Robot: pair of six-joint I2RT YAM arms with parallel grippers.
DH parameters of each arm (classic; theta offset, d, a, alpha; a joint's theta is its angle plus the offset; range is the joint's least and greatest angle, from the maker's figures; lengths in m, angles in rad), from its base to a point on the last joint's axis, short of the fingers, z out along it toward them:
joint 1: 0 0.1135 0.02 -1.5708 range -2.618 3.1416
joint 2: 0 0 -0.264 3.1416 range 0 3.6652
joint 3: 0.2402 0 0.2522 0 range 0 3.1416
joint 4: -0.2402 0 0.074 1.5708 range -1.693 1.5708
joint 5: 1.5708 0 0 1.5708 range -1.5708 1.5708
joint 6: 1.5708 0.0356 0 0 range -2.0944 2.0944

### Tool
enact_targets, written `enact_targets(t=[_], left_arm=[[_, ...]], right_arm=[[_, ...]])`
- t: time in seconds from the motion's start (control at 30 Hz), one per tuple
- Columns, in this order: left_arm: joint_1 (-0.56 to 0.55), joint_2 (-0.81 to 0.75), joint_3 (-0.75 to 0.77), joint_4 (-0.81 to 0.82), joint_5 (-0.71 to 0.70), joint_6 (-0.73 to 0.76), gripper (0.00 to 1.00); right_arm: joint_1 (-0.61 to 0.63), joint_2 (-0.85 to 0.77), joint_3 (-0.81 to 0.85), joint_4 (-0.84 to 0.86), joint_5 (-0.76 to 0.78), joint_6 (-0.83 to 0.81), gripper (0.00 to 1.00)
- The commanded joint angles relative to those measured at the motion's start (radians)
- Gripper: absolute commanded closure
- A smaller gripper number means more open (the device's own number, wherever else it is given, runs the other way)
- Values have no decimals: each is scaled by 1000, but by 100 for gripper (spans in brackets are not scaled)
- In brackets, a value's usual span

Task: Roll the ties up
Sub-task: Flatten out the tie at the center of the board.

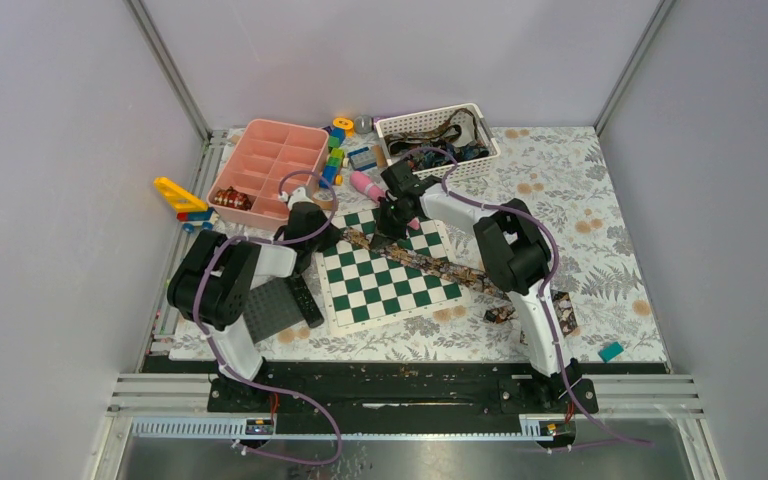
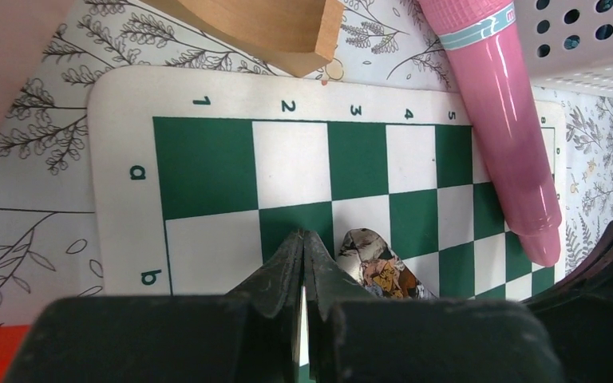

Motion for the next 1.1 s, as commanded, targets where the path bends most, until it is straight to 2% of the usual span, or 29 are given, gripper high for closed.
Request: enact_targets(t=[0.0,0.43,0.73,1.07], left_arm=[[5,21,28,70,52,8,100],[6,29,17,106,88,12,100],[32,10,-12,128,78,-7,100],[46,12,-23,141,92,-16,100]], right_arm=[[10,12,41,-23,25,-3,100],[11,20,67,-22,24,6,100],[10,-62,46,38,-1,-2,100],[11,-8,116,20,-8,10,100]])
